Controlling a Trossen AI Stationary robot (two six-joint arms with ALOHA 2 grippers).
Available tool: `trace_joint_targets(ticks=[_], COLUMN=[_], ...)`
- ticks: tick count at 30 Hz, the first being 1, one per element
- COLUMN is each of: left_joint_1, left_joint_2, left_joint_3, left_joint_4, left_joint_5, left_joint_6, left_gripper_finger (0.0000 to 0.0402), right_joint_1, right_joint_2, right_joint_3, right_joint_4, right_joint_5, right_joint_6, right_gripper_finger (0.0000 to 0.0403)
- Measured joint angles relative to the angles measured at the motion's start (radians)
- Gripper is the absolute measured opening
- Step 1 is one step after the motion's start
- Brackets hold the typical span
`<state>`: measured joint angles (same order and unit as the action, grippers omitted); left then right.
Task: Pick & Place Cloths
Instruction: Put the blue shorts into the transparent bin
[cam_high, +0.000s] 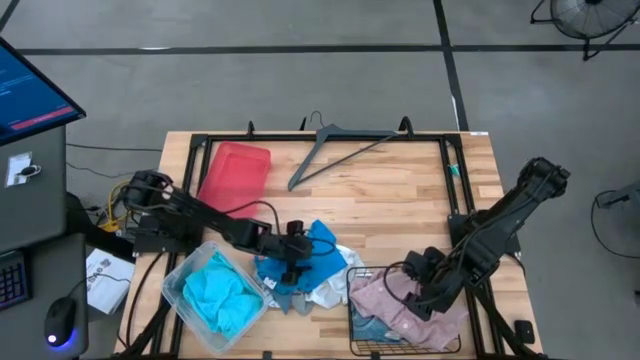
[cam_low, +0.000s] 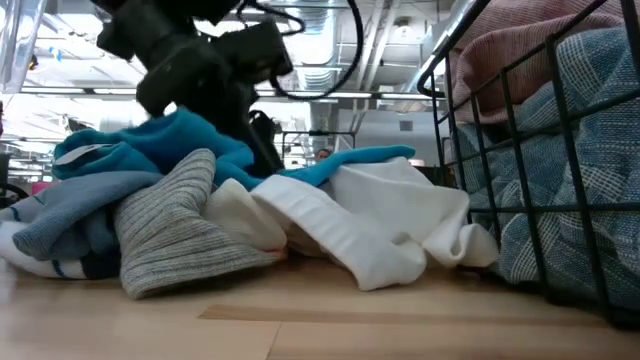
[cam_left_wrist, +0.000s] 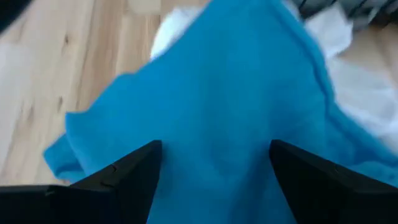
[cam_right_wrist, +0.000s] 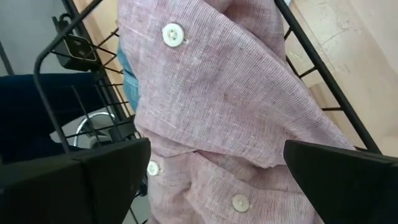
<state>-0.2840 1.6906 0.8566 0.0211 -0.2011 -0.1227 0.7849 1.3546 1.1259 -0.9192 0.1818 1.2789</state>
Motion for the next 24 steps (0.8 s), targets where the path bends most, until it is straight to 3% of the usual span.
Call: trace_joint_targets(ticks=[5, 8, 12, 13, 24], left_joint_1=[0.0, 0.003, 0.004, 0.004, 0.004], left_joint_2=[0.02, 0.017, -0.017, -0.032, -0.358], left_joint_3=[0.001, 0.001, 0.007, 0.007, 0.007], left_joint_4=[-0.058, -0.088, -0.089, -0.093, -0.082], left_joint_5=[0.008, -0.003, -0.005, -0.005, -0.065], left_joint_6=[0.004, -0.013, -0.019, -0.021, -0.039], left_gripper_finger=[0.0241, 0.0166, 0.0034, 0.0019, 0.0], right_joint_1=[0.0, 0.0, 0.0, 0.0, 0.0], right_joint_2=[0.007, 0.007, 0.007, 0.007, 0.007], right_joint_3=[0.0, 0.0, 0.0, 0.0, 0.0], right_joint_4=[-0.003, -0.003, -0.003, -0.003, -0.001], right_joint_5=[0.0, 0.0, 0.001, 0.001, 0.003], right_joint_6=[-0.006, -0.006, -0.006, -0.006, -0.006], right_gripper_finger=[0.0363, 0.0363, 0.0363, 0.0363, 0.0363])
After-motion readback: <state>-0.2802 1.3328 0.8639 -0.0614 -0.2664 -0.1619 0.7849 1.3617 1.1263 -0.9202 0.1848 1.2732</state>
